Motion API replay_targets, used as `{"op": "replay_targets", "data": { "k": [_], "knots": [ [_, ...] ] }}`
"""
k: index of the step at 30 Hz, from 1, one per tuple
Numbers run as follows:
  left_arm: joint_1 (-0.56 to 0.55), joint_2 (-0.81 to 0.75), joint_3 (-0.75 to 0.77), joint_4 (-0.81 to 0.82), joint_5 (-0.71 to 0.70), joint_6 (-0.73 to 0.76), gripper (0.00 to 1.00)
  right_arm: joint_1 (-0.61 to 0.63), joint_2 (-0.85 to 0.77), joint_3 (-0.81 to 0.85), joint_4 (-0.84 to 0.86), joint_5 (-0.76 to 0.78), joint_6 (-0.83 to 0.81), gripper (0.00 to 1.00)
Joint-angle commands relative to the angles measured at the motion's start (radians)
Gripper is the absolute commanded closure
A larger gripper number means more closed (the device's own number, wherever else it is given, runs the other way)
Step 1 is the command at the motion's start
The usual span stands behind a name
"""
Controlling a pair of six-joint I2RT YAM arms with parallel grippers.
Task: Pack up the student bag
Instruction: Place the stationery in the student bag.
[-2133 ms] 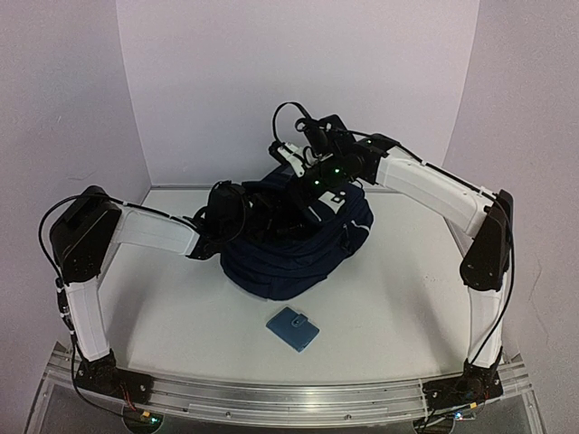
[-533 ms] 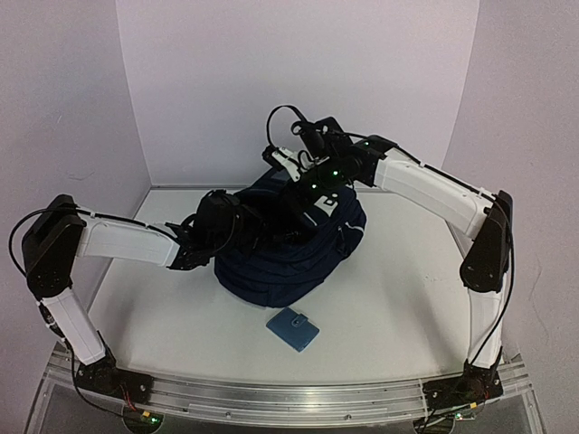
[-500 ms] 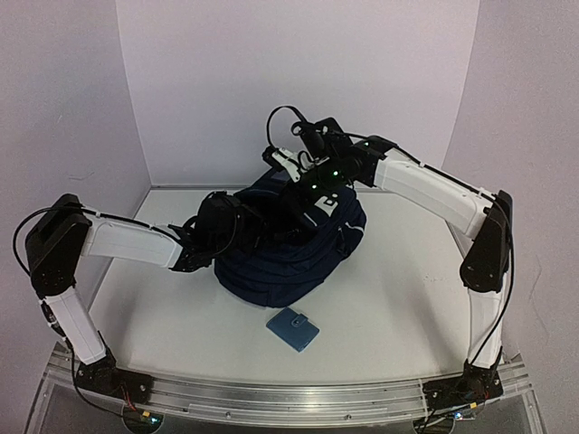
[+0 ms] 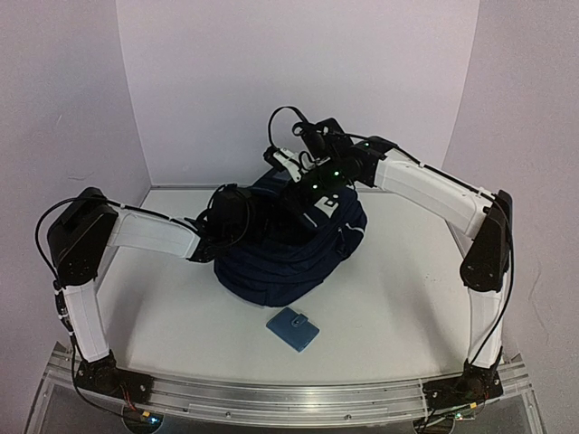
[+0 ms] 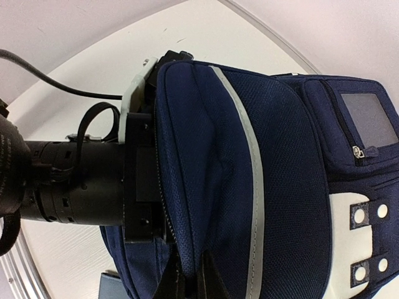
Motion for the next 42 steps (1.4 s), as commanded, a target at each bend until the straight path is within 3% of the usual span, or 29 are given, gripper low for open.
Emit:
{"op": "replay_targets", "data": {
  "k": [1,9,16,22,27,34,42],
  "knots": [
    [-0.015,-0.099,0.049,-0.245,-0.086,0.016,0.41,0.017,-0.078,0.057,0.054,-0.045,-0.01,1.0],
    [-0.026,-0.132,0.082,-0.41,-0.046,0.031,0.29,-0.001,-0.051,0.091,0.053,-0.034,-0.006,1.0],
    [-0.051,-0.187,0.057,-0.474,-0.059,0.089,0.31,-0.01,-0.054,0.094,0.052,-0.034,-0.009,1.0],
    [-0.065,-0.191,0.058,-0.54,-0.022,0.131,0.27,-0.011,-0.046,0.099,0.053,-0.033,-0.01,1.0],
    [-0.075,-0.214,0.041,-0.582,-0.036,0.123,0.37,-0.011,-0.045,0.102,0.052,-0.038,-0.01,1.0],
    [-0.103,-0.241,0.035,-0.591,-0.044,0.146,0.38,-0.011,-0.04,0.095,0.052,-0.054,-0.006,1.0],
    [-0.106,-0.185,0.04,-0.425,-0.014,0.197,0.66,-0.012,-0.043,0.087,0.051,-0.092,0.016,1.0]
  ]
}}
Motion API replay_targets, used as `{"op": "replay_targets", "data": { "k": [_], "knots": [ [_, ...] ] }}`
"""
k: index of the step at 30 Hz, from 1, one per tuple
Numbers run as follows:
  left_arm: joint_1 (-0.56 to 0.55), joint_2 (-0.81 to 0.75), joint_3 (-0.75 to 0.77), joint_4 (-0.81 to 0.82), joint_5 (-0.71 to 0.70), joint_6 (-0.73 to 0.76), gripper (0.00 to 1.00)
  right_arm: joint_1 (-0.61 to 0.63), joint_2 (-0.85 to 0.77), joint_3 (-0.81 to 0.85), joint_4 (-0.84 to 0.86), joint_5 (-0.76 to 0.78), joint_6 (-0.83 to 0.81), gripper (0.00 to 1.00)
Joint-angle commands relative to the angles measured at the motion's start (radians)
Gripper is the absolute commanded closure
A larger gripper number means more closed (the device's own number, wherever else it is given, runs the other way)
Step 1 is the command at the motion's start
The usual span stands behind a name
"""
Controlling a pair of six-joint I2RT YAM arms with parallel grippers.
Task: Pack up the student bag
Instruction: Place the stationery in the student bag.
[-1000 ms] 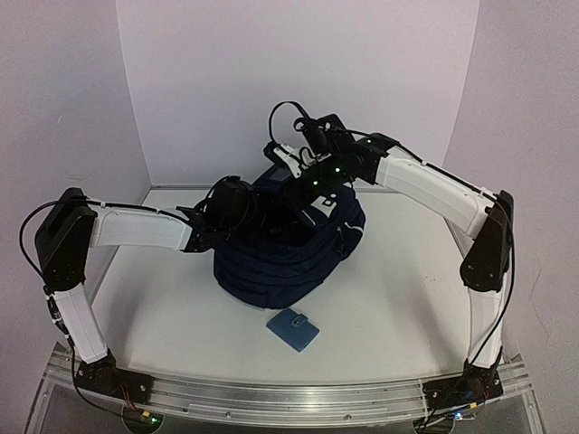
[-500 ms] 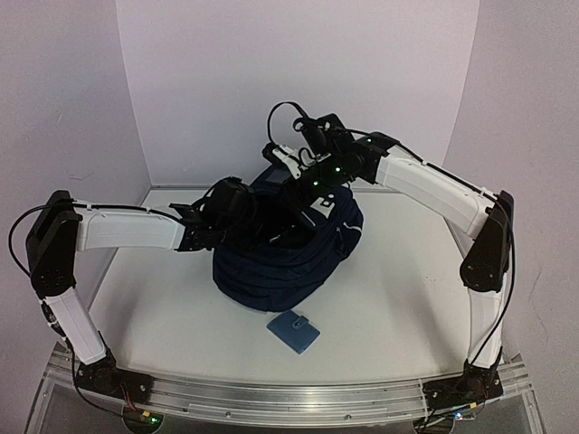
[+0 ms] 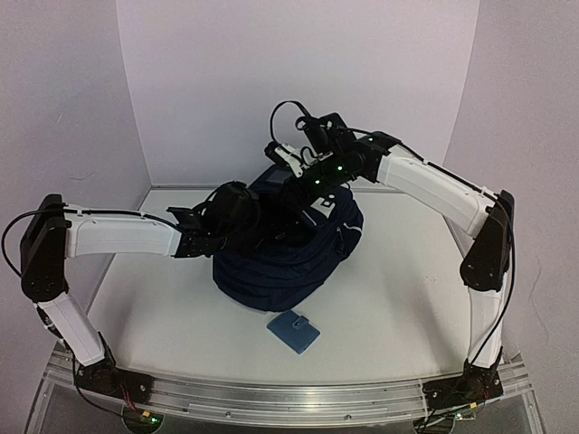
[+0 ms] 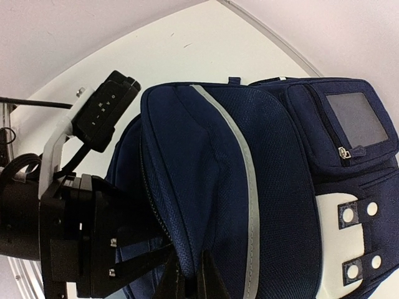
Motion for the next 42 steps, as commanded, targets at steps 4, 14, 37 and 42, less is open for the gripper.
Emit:
{"op": "replay_targets", "data": {
  "k": [4,14,37,42],
  "knots": [
    [0.052,0.09,0.023,0.248,0.11,0.033,0.8,-0.001,-0.055,0.035,0.079,-0.07,0.027,1.0],
    [0.061,0.092,0.101,0.226,0.159,0.231,0.69,-0.024,-0.089,-0.042,0.079,-0.067,0.026,1.0],
    [0.254,-0.349,-0.159,-0.059,0.428,0.673,0.0,-0.222,-0.233,-0.227,-0.037,-0.025,-0.187,0.99],
    [0.353,-0.289,-0.096,-0.085,0.592,0.857,0.0,-0.22,-0.224,-0.245,-0.11,-0.127,-0.23,0.71]
  ]
}}
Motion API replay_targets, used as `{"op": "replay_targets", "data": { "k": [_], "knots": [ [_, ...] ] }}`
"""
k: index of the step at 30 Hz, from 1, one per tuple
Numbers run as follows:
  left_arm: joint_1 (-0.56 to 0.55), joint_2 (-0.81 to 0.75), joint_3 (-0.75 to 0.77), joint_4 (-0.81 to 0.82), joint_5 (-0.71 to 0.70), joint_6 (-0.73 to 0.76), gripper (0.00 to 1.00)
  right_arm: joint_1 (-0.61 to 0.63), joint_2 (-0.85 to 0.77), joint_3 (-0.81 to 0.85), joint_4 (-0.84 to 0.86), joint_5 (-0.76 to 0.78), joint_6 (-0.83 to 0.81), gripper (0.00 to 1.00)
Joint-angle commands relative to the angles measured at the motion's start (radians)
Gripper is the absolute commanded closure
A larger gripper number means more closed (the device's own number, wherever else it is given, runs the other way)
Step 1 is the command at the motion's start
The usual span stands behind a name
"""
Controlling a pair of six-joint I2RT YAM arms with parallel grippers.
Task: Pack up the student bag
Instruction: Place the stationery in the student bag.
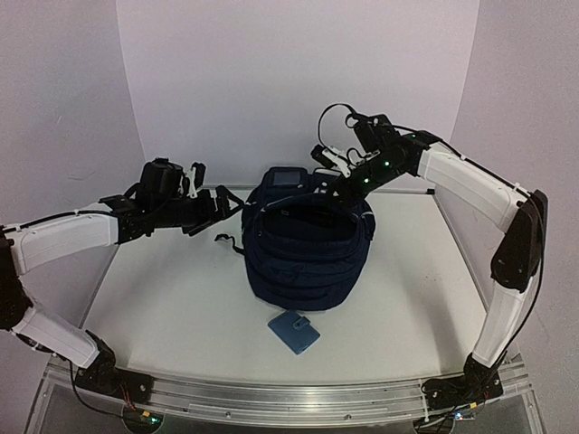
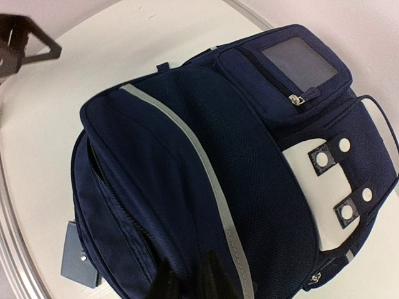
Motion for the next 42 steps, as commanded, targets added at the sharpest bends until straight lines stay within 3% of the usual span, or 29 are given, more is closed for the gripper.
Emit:
{"op": "replay_targets", "data": {
  "k": [1,4,8,12,24,35,42],
  "knots": [
    [0.075,0.054,0.101,-0.047,0.203,0.247,0.01,-0.01,-0.043,-0.005,-0.082,-0.055,-0.068,0.64],
    [0.103,0.105,0.178,-0.094,0.282,0.378,0.03,-0.005,-0.033,0.002,-0.112,-0.102,-0.076,0.48],
    [0.107,0.174,0.259,-0.135,0.346,0.54,0.06,0.021,-0.009,0.033,-0.145,-0.139,-0.089,0.35],
    [0.125,0.22,0.304,-0.159,0.429,0.671,0.08,0.056,0.02,0.075,-0.155,-0.149,-0.084,0.32],
    [0.202,0.339,0.346,-0.173,0.589,0.949,0.2,0.11,0.197,0.151,-0.139,-0.113,-0.005,0.61],
    [0.21,0.502,0.423,-0.196,0.712,1.134,0.25,0.108,0.222,0.114,-0.133,-0.021,0.013,0.73],
    [0.21,0.543,0.433,-0.218,0.747,1.174,0.33,0.108,0.222,0.106,-0.128,-0.01,0.016,0.74]
  ]
}}
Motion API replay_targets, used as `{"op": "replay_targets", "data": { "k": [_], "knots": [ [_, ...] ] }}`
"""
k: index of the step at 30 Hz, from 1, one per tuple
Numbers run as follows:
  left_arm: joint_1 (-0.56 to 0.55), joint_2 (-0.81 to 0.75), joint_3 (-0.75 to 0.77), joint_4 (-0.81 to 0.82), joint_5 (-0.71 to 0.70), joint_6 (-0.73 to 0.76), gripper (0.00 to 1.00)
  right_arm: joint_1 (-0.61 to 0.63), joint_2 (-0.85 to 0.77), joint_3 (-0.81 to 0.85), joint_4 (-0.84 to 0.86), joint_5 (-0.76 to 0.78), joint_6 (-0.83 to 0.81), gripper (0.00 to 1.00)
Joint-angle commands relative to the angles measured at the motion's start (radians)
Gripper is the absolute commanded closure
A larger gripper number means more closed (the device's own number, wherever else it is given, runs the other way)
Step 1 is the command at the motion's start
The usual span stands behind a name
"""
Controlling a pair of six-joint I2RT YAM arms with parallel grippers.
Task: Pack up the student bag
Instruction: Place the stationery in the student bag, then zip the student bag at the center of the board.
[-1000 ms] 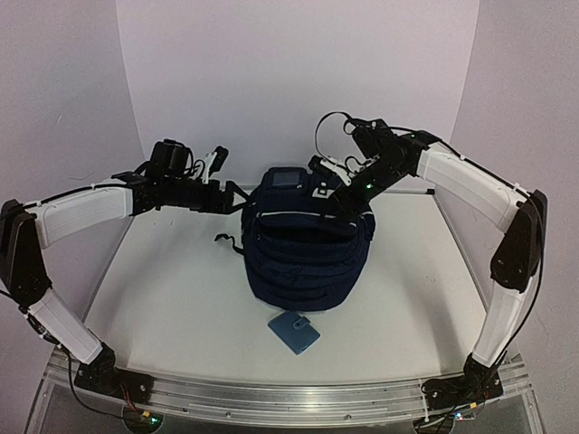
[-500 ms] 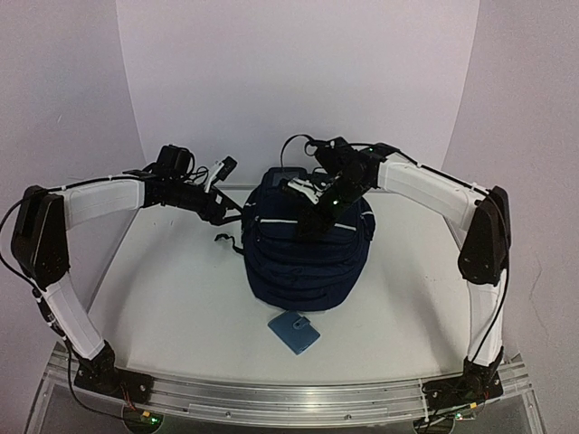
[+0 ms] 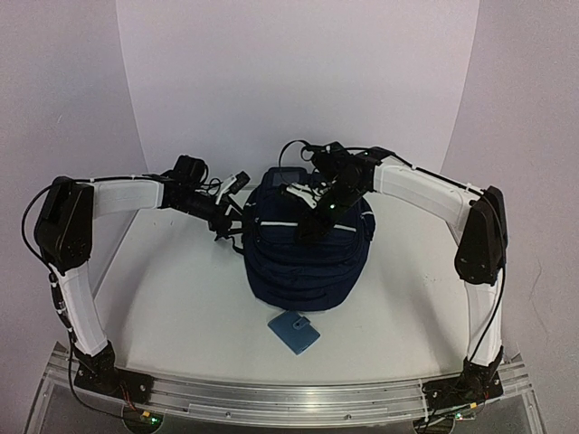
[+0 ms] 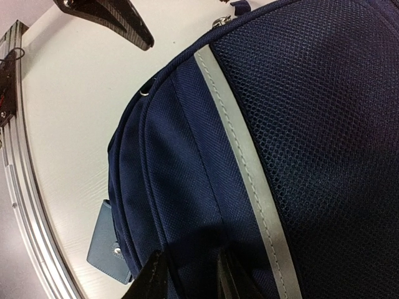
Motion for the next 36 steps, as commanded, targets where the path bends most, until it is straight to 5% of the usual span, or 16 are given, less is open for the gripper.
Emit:
{"op": "replay_targets", "data": {
  "k": [1,13,24,33,36],
  "knots": [
    [0.004,0.022,0.048,-0.015,0.072,0.058,0.34,-0.008,-0.004,-0.011,0.009,0.067,0.01,0.74],
    [0.0,0.061,0.079,-0.03,0.069,0.048,0.64,-0.008,-0.003,-0.01,0.011,0.072,0.019,0.74],
    [-0.027,-0.073,-0.04,0.04,-0.032,-0.028,1.0,-0.008,0.004,-0.006,0.018,0.09,0.026,0.75],
    [-0.062,-0.125,-0.107,0.074,-0.102,-0.049,1.0,-0.007,0.004,-0.002,0.028,0.099,0.041,0.75],
    [-0.061,-0.129,-0.127,0.12,-0.166,-0.064,0.89,-0.007,0.003,0.001,0.029,0.095,0.046,0.76]
  ]
}}
